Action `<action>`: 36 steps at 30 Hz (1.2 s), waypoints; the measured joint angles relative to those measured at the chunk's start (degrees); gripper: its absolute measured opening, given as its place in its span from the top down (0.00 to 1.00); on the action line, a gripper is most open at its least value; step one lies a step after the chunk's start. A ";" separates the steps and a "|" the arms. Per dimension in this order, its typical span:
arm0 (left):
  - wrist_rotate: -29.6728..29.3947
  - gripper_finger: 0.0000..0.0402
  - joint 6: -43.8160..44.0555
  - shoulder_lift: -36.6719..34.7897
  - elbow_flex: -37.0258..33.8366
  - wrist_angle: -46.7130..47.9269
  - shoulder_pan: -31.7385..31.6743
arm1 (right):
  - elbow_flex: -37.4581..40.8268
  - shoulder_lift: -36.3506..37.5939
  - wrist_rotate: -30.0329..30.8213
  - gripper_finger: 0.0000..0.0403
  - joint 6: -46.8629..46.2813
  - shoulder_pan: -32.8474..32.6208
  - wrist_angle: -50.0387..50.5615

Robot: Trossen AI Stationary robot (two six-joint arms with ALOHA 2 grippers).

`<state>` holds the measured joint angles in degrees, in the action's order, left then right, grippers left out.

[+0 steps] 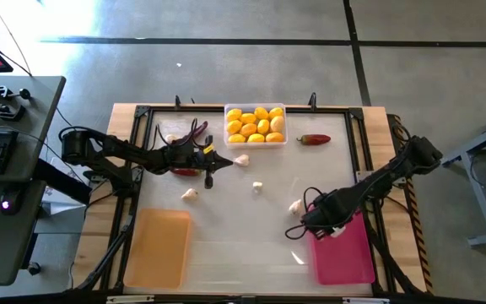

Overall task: Sort produce into baskets
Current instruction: Put the top right garlic into the pink bin, then put the top center garlic into the pink bin

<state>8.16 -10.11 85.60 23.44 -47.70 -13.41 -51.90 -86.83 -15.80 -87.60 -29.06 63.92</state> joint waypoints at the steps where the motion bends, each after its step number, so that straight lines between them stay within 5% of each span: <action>1: 0.00 1.00 -0.01 0.00 0.00 0.00 0.00 | -0.09 0.00 0.65 0.60 0.59 0.11 0.46; 11: 0.02 1.00 0.65 0.00 0.00 0.18 0.02 | -4.60 0.00 2.03 0.35 9.42 0.16 9.46; 15: 0.02 1.00 2.50 0.00 0.00 0.26 0.02 | -10.16 0.00 4.50 0.34 16.55 0.31 17.20; 20: 0.02 1.00 4.44 0.00 0.00 0.26 0.02 | -18.31 0.04 14.62 0.52 23.89 1.90 24.60; 27: 0.02 1.00 2.79 0.00 0.00 0.26 0.02 | -20.15 0.04 29.80 0.96 45.74 9.74 12.45; 36: 0.02 1.00 2.40 0.00 0.02 0.26 0.01 | -14.51 0.04 36.05 0.99 80.08 22.95 -24.43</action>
<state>8.19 -7.70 85.60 23.46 -47.44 -13.40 -66.41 -86.78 20.25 -7.52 -6.11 39.49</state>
